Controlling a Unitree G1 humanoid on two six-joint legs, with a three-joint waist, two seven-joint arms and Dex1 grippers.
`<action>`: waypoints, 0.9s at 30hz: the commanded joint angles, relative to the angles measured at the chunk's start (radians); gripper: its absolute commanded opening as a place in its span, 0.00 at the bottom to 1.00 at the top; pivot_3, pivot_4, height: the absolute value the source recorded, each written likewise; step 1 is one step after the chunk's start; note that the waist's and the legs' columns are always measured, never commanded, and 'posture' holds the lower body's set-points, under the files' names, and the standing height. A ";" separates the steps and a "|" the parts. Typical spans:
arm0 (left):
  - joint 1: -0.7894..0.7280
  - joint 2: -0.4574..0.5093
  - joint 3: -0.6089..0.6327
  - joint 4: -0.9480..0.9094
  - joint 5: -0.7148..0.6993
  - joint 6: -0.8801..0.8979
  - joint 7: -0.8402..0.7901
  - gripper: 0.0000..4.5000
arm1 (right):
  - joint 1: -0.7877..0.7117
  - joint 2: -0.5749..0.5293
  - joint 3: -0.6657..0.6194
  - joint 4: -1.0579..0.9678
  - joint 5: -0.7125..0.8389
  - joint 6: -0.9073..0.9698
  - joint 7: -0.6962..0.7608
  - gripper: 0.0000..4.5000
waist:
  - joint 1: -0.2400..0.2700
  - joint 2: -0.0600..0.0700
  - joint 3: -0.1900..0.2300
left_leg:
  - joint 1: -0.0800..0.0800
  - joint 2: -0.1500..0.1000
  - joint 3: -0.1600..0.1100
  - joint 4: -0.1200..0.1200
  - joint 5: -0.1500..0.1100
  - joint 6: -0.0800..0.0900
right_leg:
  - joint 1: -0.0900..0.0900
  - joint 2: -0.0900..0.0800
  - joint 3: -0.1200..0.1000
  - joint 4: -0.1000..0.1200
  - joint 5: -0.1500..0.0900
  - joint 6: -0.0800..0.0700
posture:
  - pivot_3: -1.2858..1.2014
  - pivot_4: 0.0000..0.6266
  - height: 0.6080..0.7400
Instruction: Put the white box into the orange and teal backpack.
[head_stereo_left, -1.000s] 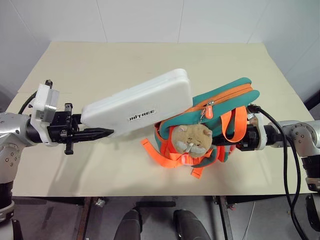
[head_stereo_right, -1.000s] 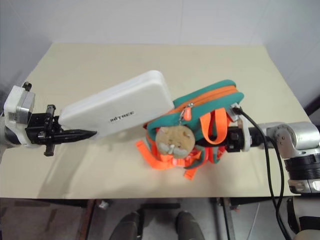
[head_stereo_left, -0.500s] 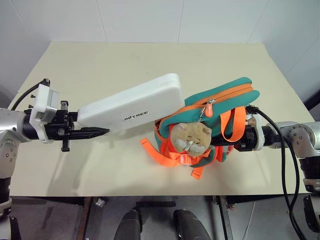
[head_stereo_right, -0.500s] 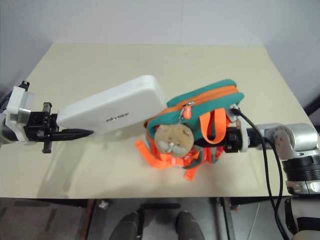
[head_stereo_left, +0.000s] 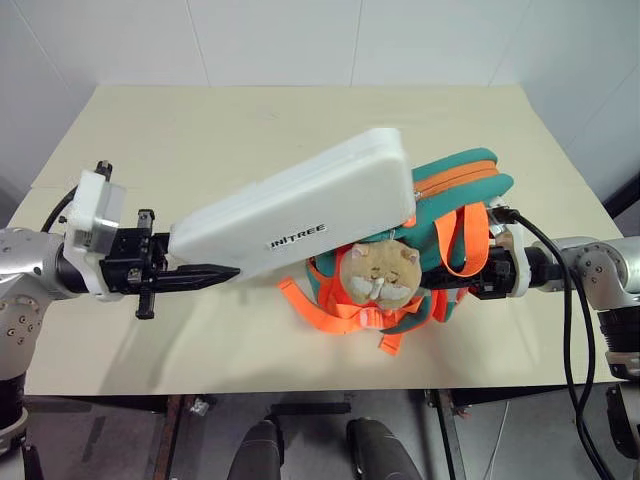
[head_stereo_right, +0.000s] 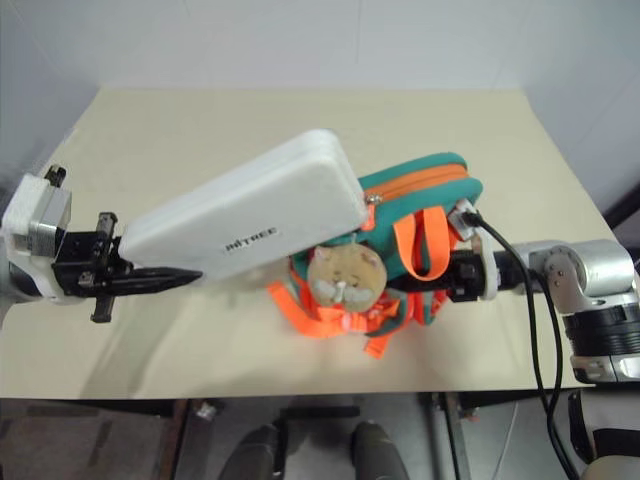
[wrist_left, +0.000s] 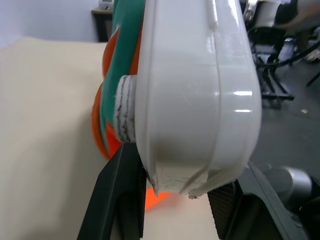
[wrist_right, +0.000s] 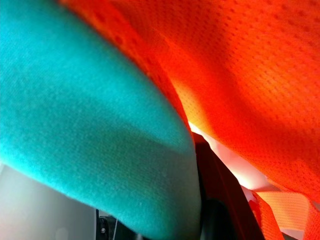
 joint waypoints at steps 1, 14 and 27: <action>-0.020 0.024 0.005 0.075 0.109 -0.093 0.015 0.29 | -0.012 -0.004 -0.010 -0.010 0.005 -0.014 0.020 0.03 | 0.000 0.000 0.000 | 0.000 0.000 0.000 0.000 0.000 0.000 | 0.000 0.000 0.000 0.000 0.000 0.000 | 0.52 0.24 1.00; -0.050 0.066 -0.049 0.165 0.200 -0.147 -0.012 0.29 | 0.014 -0.010 -0.029 -0.025 0.015 -0.013 0.010 0.03 | 0.000 0.000 0.000 | 0.000 0.000 0.000 0.001 0.000 0.000 | 0.001 0.000 0.000 0.000 0.000 0.000 | 0.52 0.24 1.00; -0.334 0.086 -0.308 0.324 0.407 -0.149 -0.047 0.29 | 0.015 -0.007 -0.030 -0.035 0.018 -0.008 0.007 0.03 | 0.019 0.000 0.000 | 0.000 0.000 -0.001 0.004 0.000 0.000 | 0.001 0.000 -0.001 0.002 0.000 0.000 | 0.52 0.24 1.00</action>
